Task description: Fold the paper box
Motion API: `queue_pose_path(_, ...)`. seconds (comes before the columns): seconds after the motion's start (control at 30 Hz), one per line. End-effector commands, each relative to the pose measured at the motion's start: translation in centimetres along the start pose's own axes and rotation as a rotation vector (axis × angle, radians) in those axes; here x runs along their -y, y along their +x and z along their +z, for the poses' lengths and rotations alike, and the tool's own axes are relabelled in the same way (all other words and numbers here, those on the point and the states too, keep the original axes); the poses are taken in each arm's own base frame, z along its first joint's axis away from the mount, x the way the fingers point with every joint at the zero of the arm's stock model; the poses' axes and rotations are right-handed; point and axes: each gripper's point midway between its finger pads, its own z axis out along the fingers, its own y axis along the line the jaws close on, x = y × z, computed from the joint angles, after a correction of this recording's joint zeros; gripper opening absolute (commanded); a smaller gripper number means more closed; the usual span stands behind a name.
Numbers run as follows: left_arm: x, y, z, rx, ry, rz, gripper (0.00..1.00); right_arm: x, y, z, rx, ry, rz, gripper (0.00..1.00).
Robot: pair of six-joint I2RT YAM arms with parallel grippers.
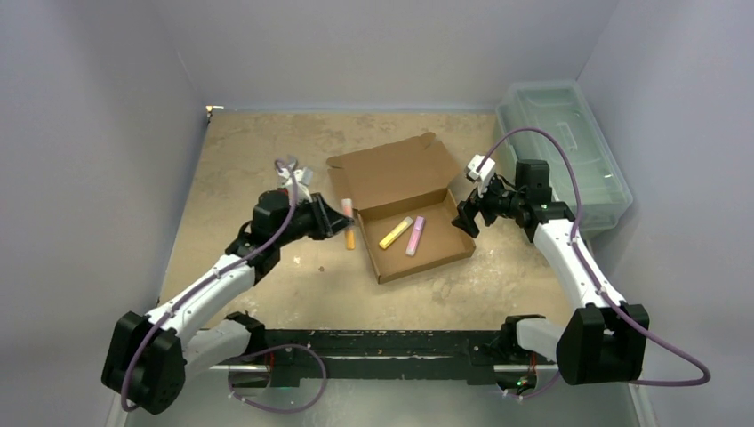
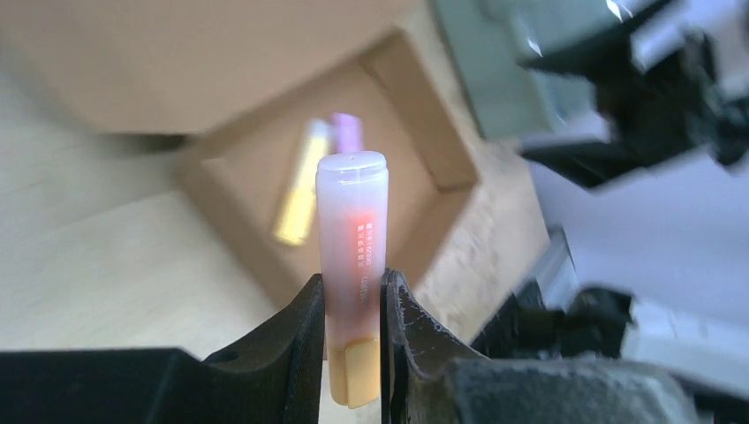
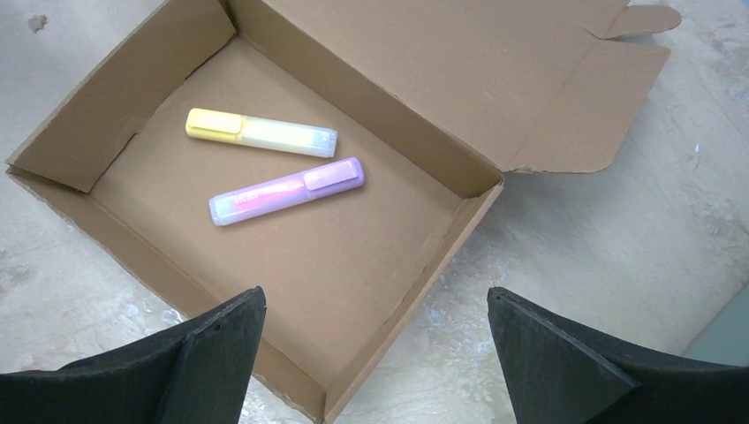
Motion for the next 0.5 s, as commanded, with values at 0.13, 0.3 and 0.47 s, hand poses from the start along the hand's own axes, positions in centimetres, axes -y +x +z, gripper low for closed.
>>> queue_pose_path(0.13,10.6,1.7,3.9,-0.030,0.270,0.411,0.00,0.6,-0.4,-0.2,0.013,0.020,-0.012,0.99)
queue_pose_path(0.3,10.6,3.4,8.5,-0.109,0.132,0.493,0.05,0.7,-0.2,-0.3,0.011,0.022,-0.001,0.99)
queue_pose_path(0.47,9.0,4.8,11.4,-0.171,0.021,0.539,0.28,0.8,-0.1,-0.3,0.013,0.023,0.000,0.99)
